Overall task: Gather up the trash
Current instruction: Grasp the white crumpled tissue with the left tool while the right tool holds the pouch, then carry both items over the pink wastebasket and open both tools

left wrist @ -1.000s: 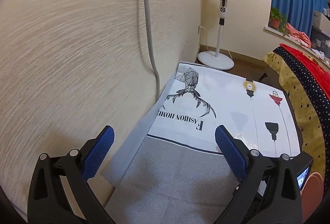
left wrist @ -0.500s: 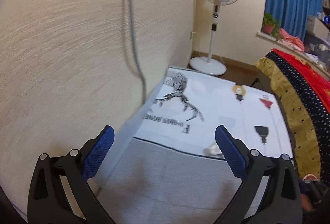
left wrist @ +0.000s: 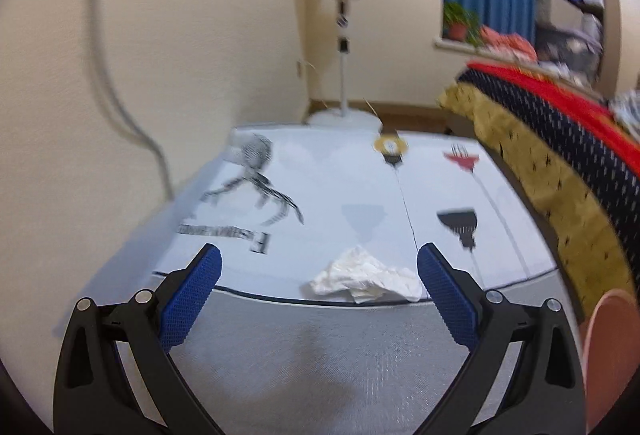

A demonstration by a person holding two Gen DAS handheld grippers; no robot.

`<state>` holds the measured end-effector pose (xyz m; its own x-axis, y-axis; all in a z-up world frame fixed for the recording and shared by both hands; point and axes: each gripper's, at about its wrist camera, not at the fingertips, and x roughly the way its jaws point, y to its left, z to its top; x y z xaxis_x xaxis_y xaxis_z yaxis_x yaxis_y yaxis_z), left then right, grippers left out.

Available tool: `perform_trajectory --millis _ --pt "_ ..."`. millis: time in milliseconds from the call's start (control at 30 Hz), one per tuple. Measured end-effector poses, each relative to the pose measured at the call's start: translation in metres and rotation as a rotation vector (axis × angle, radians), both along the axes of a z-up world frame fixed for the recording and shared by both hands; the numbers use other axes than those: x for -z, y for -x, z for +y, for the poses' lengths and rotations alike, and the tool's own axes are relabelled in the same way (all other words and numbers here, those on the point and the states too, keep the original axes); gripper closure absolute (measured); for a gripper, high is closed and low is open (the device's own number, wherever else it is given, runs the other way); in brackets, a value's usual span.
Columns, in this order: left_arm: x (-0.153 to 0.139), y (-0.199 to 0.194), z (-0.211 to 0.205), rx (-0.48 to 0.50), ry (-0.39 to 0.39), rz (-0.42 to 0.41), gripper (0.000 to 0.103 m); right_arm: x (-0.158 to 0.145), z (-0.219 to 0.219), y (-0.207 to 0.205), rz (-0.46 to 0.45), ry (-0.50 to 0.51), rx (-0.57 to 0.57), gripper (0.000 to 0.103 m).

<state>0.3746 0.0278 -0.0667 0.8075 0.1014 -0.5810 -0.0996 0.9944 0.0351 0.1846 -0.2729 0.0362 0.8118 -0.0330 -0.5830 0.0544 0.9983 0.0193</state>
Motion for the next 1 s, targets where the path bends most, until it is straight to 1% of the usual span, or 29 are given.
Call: perform_trajectory --millis 33,133,233,367,400,467,500,533,600,633,667,700,733,833,900,1000 --pt "0.008 -0.008 0.0 0.002 0.004 0.015 0.008 0.005 -0.008 -0.004 0.019 -0.001 0.012 0.079" --pt "0.026 -0.025 0.008 -0.007 0.068 0.028 0.009 0.018 -0.025 -0.011 0.064 0.014 0.029 0.079" --pt "0.038 -0.04 0.012 -0.006 0.088 0.029 0.01 0.023 -0.037 -0.017 0.09 0.012 0.041 0.079" --pt "0.051 -0.056 0.017 -0.006 0.136 0.035 0.012 0.029 -0.041 -0.02 0.114 -0.004 0.042 0.079" --pt "0.055 -0.06 0.018 0.006 0.153 0.053 0.013 0.031 -0.041 -0.02 0.119 -0.004 0.039 0.079" --pt "0.061 -0.069 0.018 0.036 0.181 0.1 0.022 0.032 -0.04 -0.021 0.124 0.005 0.033 0.079" --pt "0.063 -0.072 0.018 0.05 0.198 0.115 0.028 0.033 -0.039 -0.022 0.127 0.008 0.029 0.079" --pt "0.066 -0.076 0.018 0.055 0.212 0.136 0.031 0.034 -0.038 -0.022 0.13 0.008 0.026 0.079" --pt "0.072 -0.081 0.019 0.036 0.215 0.172 0.034 0.035 -0.035 -0.024 0.134 0.006 0.021 0.079" --pt "0.074 -0.083 0.02 0.032 0.227 0.186 0.048 0.035 -0.034 -0.024 0.134 0.007 0.019 0.079" --pt "0.076 -0.083 0.021 0.045 0.243 0.187 0.06 0.035 -0.032 -0.024 0.133 0.009 0.015 0.079" --pt "0.076 -0.082 0.022 0.072 0.269 0.184 0.084 0.035 -0.03 -0.023 0.131 0.013 0.008 0.079" --pt "0.076 -0.081 0.021 0.082 0.27 0.179 0.097 0.035 -0.028 -0.023 0.129 0.02 0.004 0.079" --pt "0.068 -0.074 0.016 0.114 0.201 0.147 0.101 0.034 -0.027 -0.023 0.124 0.031 0.002 0.079" --pt "0.057 -0.07 0.016 0.12 0.194 0.137 0.101 0.034 -0.028 -0.022 0.124 0.026 0.001 0.079" --pt "0.032 -0.059 0.017 0.123 0.2 0.109 0.101 0.033 -0.028 -0.021 0.117 0.03 -0.003 0.079"
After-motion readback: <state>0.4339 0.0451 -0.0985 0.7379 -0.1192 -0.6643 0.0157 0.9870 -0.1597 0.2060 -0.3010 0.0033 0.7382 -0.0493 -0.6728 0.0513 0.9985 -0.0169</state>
